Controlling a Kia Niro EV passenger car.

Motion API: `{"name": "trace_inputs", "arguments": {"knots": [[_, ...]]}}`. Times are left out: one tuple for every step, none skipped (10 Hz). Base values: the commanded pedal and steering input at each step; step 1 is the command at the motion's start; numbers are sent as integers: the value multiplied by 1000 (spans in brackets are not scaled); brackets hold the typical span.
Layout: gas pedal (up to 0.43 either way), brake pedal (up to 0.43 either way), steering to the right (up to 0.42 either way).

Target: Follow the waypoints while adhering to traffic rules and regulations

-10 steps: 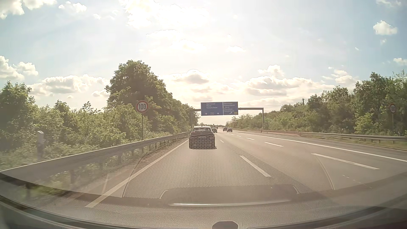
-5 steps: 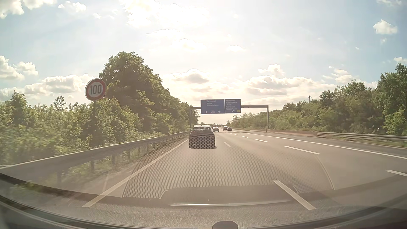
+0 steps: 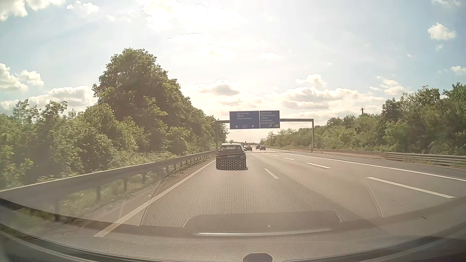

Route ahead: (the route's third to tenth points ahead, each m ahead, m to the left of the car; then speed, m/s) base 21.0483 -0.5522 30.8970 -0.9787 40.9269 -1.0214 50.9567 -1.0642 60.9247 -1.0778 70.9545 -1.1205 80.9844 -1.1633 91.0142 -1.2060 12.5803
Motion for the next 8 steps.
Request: {"name": "trace_inputs", "arguments": {"knots": [[0,0,-3],[0,0,-3],[0,0,-3],[0,0,-3],[0,0,-3],[0,0,-3],[0,0,-3],[0,0,-3]]}}
